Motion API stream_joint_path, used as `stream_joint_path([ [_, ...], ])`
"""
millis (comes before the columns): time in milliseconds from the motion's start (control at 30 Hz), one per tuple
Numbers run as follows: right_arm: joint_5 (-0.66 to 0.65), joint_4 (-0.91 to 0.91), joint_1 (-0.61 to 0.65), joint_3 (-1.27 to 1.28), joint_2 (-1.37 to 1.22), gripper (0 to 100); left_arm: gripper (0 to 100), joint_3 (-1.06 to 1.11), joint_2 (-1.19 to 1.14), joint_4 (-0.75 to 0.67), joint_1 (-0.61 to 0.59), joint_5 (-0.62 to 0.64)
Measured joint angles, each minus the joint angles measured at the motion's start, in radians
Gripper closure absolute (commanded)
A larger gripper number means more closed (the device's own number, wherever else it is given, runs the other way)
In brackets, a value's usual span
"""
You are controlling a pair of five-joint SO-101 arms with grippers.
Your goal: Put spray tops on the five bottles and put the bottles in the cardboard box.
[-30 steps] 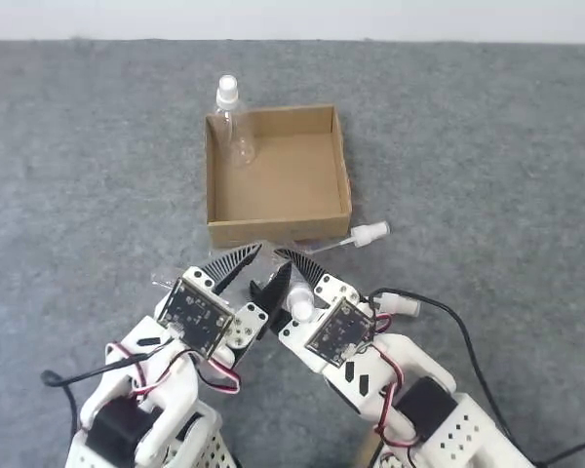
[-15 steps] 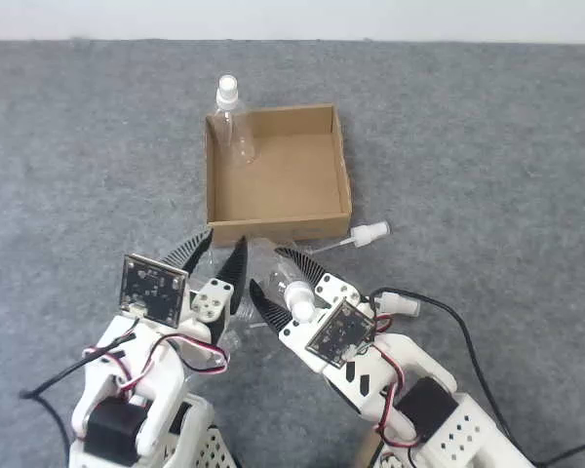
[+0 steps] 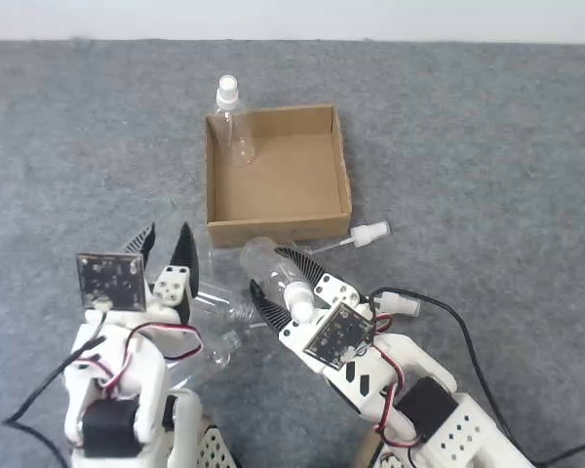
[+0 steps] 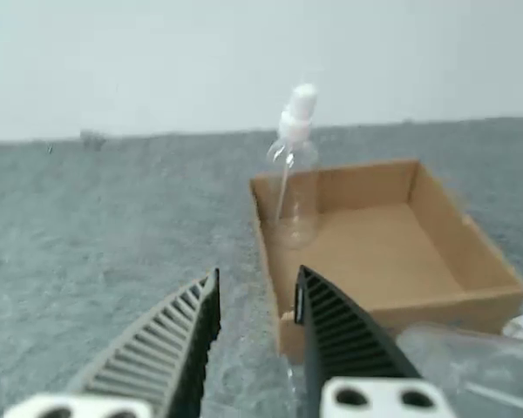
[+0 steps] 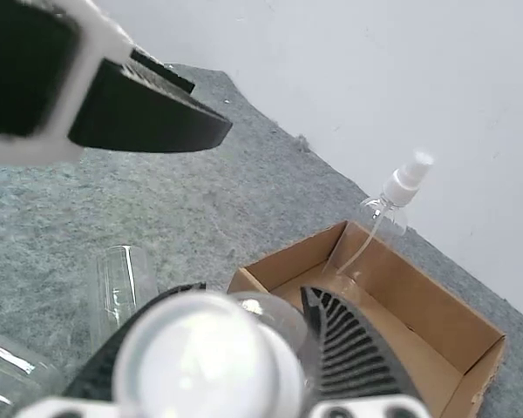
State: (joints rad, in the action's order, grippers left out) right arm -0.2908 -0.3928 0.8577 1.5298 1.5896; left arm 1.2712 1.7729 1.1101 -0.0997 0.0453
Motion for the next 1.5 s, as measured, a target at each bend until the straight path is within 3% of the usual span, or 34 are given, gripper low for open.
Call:
stream_joint_path([
  [367,-0.002,-0.008,-0.035,-0.002,0.000,99.1,87,0.127,-0.005,-0.005,-0.075,0.000],
  [667,-0.026,-0.238,-0.084,-0.138,0.002,99.1,87,0.195,-0.011,-0.083,-0.106,0.000],
  [1233,-0.031,-0.374,-0.084,-0.338,0.000,99.1,87,0.196,-0.012,-0.084,-0.167,0.041],
  [1500,-0.031,-0.374,-0.084,-0.516,-0.262,99.1,87,0.196,-0.012,-0.084,-0.175,0.049],
])
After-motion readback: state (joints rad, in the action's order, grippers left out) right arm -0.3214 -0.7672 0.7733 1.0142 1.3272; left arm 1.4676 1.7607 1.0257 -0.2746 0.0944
